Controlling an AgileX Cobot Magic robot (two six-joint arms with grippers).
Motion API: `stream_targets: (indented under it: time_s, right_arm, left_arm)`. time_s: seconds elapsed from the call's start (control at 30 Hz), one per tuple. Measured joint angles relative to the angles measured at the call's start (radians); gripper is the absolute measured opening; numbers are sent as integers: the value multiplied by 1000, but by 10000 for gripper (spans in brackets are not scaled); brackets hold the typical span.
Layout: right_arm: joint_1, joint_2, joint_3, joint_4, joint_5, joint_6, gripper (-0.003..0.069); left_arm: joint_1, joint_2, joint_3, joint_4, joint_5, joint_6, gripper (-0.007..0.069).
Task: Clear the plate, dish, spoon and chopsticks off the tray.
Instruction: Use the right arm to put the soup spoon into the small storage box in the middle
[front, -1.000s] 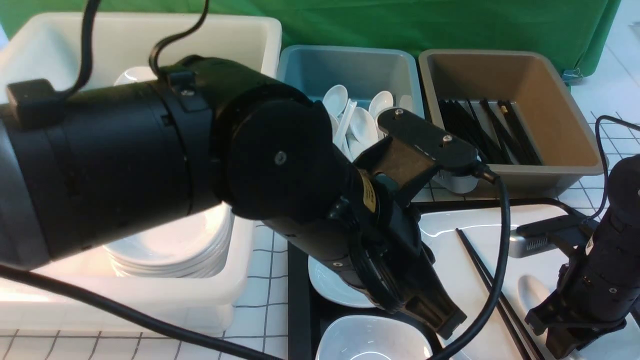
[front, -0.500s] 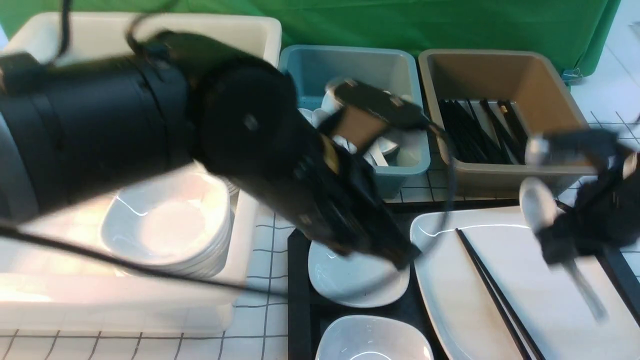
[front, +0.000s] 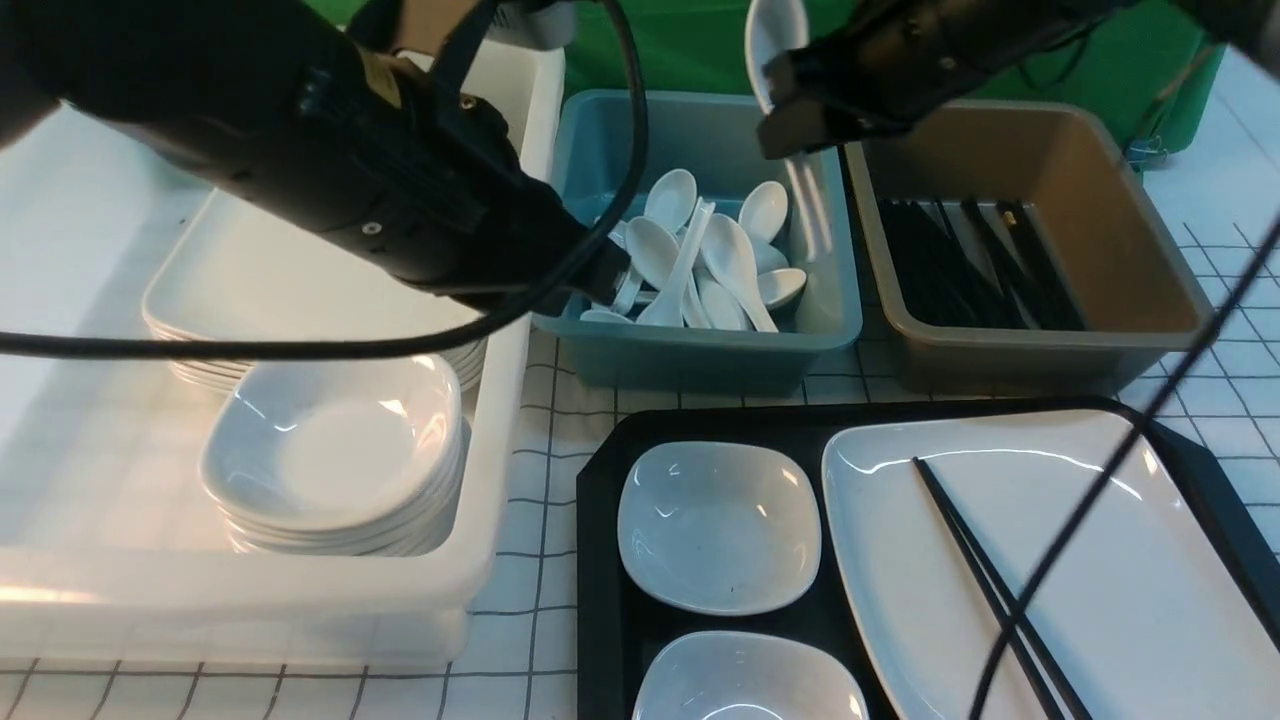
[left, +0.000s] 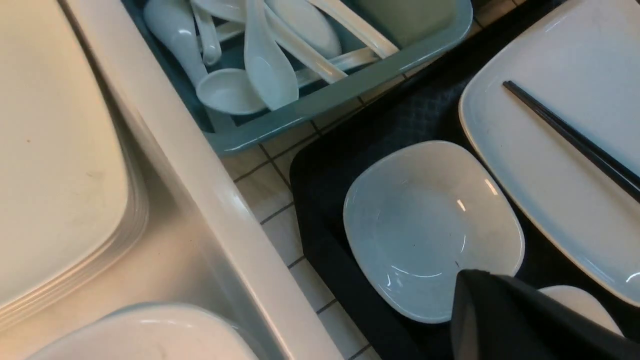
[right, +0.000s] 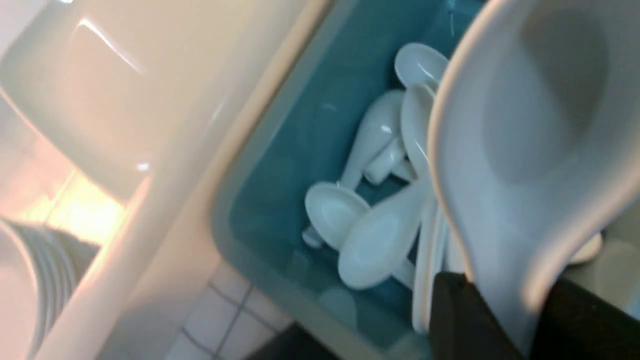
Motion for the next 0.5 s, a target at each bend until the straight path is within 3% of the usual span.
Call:
stream_targets:
  time_s: [0.07, 0.1, 0.17, 0.2, 0.3, 0.37, 0.43, 0.47, 0.5]
  right_arm:
    - [11, 96, -98, -5, -2, 51, 234]
    - [15, 137, -138, -10, -2, 75, 314]
    - [17, 168, -168, -15, 3, 91, 391]
    - [19, 187, -189, -18, 19, 106, 472]
    - [18, 182, -212, -40, 104, 128, 556]
    - [12, 153, -226, -88, 199, 130, 519]
    - [3, 99, -209, -135, 227, 136, 418]
    - [-4, 48, -174, -156, 233, 137, 301]
    - [-6, 39, -167, -161, 233, 137, 280]
  left_arm:
    - [0, 0, 0, 0, 25, -1, -1]
    - [0, 0, 0, 0, 37, 1, -1]
    - [0, 0, 0, 0, 46, 2, -1]
    - [0, 0, 0, 0, 55, 2, -1]
    - [0, 0, 0, 0, 68, 10, -1]
    - [1, 0, 0, -1, 71, 16, -1]
    - [1, -1, 0, -8, 71, 18, -1]
    - [1, -1, 0, -21, 77, 27, -1]
    - [1, -1, 0, -25, 79, 31, -1]
